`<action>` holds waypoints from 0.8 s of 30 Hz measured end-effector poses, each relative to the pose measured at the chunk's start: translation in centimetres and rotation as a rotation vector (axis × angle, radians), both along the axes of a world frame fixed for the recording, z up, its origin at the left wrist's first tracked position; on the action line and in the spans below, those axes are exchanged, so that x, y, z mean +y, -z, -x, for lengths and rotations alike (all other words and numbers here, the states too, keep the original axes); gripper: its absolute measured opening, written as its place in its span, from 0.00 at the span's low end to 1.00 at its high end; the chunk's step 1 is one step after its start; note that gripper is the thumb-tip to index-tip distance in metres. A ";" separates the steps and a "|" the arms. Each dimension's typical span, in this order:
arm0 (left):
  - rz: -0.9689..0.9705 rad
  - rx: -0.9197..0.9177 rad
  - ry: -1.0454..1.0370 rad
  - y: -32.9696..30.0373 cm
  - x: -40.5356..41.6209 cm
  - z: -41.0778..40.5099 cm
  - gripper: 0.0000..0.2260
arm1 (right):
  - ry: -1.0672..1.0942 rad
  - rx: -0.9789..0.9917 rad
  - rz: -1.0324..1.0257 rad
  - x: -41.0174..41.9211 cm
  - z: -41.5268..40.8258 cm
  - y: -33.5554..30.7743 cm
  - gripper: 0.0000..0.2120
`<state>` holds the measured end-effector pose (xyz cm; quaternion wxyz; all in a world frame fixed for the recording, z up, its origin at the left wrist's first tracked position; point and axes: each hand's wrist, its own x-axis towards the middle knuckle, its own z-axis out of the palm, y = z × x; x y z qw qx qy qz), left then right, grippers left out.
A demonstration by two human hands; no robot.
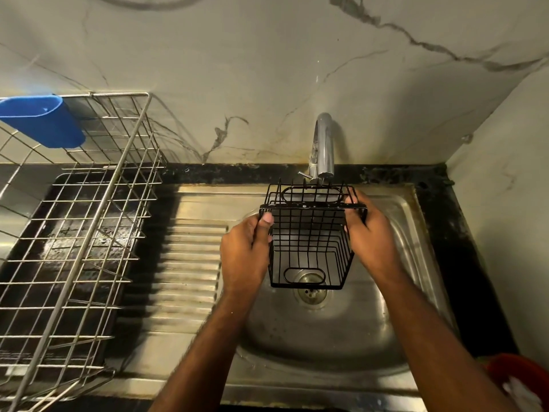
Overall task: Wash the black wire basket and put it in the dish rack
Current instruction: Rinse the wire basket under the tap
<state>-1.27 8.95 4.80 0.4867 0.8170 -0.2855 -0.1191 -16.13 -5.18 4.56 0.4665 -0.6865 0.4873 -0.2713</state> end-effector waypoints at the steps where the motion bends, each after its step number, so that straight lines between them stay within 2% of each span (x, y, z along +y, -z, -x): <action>1: 0.007 0.005 -0.006 0.0 0.0 0.0 0.18 | -0.003 0.003 -0.005 0.0 -0.1 0.0 0.19; 4: 0.019 0.001 -0.010 -0.1 0.1 -0.1 0.19 | -0.006 -0.002 -0.008 -0.2 -0.2 0.4 0.19; 10: 0.045 0.024 0.001 -0.4 0.3 -0.4 0.28 | -0.017 -0.005 -0.003 -0.4 -0.3 0.7 0.18; 17: 0.065 0.058 -0.020 -1.1 0.8 -0.5 0.17 | -0.023 -0.039 -0.033 -0.6 -0.8 0.9 0.16; 24: 0.088 0.025 -0.024 -1.0 1.3 -0.8 0.21 | -0.076 -0.038 -0.062 -0.7 -1.3 0.9 0.16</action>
